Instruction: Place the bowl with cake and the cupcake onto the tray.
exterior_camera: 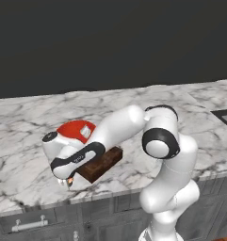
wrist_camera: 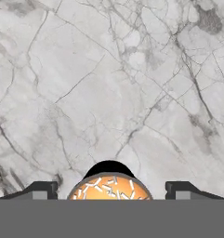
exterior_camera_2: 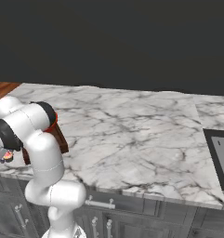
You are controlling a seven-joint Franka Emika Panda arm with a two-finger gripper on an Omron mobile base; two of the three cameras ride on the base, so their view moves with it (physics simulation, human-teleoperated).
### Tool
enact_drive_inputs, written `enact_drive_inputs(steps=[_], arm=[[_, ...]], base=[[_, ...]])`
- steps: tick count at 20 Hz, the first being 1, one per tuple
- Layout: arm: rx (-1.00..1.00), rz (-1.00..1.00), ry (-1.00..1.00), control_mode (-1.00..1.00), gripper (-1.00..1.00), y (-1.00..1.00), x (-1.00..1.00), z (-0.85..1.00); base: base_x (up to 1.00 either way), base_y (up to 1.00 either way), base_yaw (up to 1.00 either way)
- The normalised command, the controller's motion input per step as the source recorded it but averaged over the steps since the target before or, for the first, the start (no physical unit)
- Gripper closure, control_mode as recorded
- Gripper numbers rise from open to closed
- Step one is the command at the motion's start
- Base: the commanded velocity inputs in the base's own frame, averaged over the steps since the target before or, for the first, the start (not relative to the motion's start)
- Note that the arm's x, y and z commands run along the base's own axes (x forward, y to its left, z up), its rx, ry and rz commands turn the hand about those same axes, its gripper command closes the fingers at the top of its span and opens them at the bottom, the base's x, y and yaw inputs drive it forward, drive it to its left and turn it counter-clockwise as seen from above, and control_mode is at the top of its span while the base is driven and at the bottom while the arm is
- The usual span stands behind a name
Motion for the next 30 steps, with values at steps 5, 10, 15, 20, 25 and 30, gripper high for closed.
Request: enact_drive_inputs(steps=[5,10,15,20,25,30], arm=[[0.01,-0.02,0.00,-1.00,1.00,0.00,0.00,0.07],[0.03,-0.12,-0.01,-1.00,1.00,-0.10,0.00,0.55],[0.00,-0.16,-0.02,-1.00,1.00,-0.39,0.03,0.27],[0.00,-0.16,-0.05,-1.00,1.00,-0.53,0.18,0.06],[0.00,-0.12,-0.08,-1.00,1.00,-0.41,0.33,0.01],[0.00,-0.05,-0.09,-1.00,1.00,-0.33,0.39,-0.02]], base=[[0.00,0.00,0.00],[0.00,0.00,0.00],[0.00,0.00,0.00],[0.00,0.00,0.00],[0.00,0.00,0.00],[0.00,0.00,0.00]])
